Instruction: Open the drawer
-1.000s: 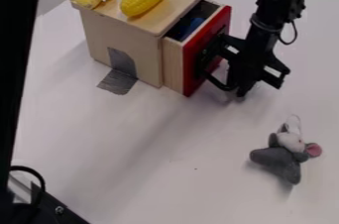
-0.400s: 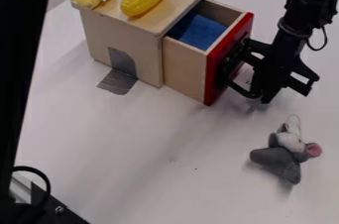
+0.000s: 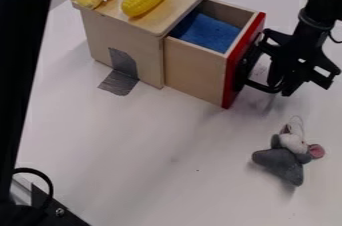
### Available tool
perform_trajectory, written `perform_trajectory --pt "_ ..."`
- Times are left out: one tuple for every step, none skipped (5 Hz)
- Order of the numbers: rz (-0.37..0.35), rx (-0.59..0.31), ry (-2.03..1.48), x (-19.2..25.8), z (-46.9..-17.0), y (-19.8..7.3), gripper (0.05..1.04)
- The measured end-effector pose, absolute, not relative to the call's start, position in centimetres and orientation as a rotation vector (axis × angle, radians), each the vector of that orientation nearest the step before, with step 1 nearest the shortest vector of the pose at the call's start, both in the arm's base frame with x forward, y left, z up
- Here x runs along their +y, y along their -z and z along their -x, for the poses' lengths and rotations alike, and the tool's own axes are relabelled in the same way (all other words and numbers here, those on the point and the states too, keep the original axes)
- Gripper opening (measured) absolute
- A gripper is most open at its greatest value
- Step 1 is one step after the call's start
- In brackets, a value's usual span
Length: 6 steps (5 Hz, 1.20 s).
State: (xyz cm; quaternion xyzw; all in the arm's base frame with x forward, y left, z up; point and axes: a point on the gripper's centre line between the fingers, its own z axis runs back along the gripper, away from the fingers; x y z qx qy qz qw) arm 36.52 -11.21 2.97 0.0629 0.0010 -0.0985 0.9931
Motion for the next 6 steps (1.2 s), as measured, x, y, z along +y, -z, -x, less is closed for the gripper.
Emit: perform_trajectory --pt "-0.136 -0.008 0.186 -11.3 -36.6 -2.9 0.709" --pt "-0.129 -0.073 0.193 -11.3 -36.8 -4.0 0.972" --pt "-0.124 -0.127 0.185 -11.2 -37.1 -5.6 0.997" --pt "-0.118 -0.177 0.185 -11.2 -37.3 -7.3 0.997" --pt "-0.099 -0.185 0.175 -11.4 -37.2 -7.9 0.997" --pt "-0.061 -0.163 0.165 -11.9 -36.8 -7.9 0.997"
